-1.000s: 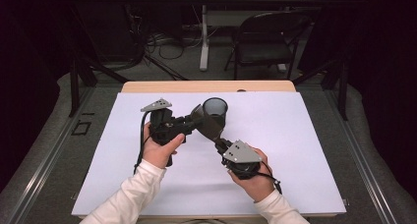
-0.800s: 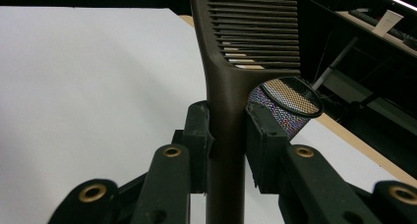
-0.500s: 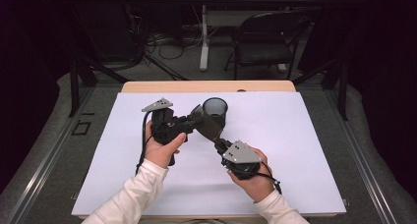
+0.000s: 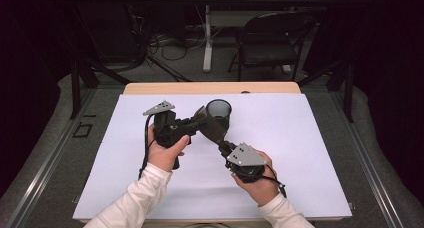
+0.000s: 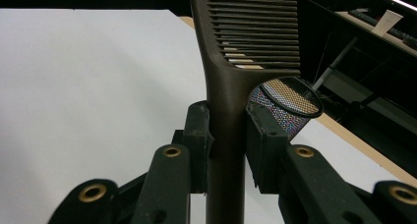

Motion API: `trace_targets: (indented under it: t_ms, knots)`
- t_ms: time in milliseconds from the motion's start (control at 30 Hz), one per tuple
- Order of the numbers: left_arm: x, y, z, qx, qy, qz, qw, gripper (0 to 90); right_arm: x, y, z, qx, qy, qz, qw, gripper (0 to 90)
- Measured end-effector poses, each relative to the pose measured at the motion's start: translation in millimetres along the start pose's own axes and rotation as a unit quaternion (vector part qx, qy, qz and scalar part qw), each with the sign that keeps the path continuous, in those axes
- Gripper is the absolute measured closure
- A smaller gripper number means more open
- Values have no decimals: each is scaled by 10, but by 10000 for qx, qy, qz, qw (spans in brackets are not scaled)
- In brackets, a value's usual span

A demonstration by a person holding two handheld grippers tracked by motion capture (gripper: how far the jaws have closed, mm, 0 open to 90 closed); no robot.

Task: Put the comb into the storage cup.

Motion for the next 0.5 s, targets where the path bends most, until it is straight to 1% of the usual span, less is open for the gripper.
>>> trace_targets:
  t_ms: [167, 267, 333, 500]
  knots:
    - [-7, 15, -10, 59, 65, 21, 10000, 730, 4, -2, 5, -2, -63, -37, 10000, 727]
    - [-17, 24, -12, 78, 78, -4, 9999, 739, 8, -7, 9, 1, -91, -48, 9999, 728]
    - [-21, 30, -16, 97, 129, 5, 9999, 743, 11, -8, 11, 2, -105, -51, 9999, 728]
    - [-17, 41, -21, 95, 239, 91, 9996, 763, 21, -6, 13, 4, -120, -41, 9999, 728]
Point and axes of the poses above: each handheld gripper's, and its own axes: y roughly backward along the jaws, z roughly out of its underside, x roughly to its right, the point moved 10 cm from there along -y, roughly forward along the jaws, and after that the axes turned 4 degrees about -z, right-handed, at the moved point
